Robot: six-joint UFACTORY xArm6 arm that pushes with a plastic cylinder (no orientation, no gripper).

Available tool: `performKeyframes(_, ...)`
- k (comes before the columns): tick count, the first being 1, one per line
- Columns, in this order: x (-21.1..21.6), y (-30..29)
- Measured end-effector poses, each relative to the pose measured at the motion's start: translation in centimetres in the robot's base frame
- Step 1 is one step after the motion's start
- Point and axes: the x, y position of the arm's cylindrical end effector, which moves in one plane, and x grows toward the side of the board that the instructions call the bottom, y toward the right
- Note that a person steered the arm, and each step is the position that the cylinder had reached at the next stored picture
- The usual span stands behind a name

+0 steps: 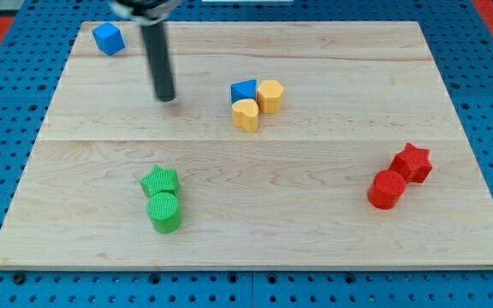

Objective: Separate green circle from the green star

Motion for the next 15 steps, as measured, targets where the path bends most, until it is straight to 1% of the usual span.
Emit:
performKeyframes(1,2.4,-1.0)
performKeyframes(2,2.5,-0.4)
performKeyframes(3,3.4,-1.8)
performKeyframes(4,9.5,-2.3)
performKeyframes(5,11.2,-2.3)
performKeyframes(6,15.3,-3.1)
performKeyframes(7,17.1,-0.3)
performKeyframes(8,17.1,7.0)
performKeyframes(9,19.9,8.0)
performKeyframes(10,20.7,11.2)
performKeyframes(11,17.9,18.0)
performKeyframes(12,11.7,17.2)
performKeyframes(13,13.9,15.8)
performKeyframes(14,13.1,11.1)
performKeyframes(15,10.1,12.5)
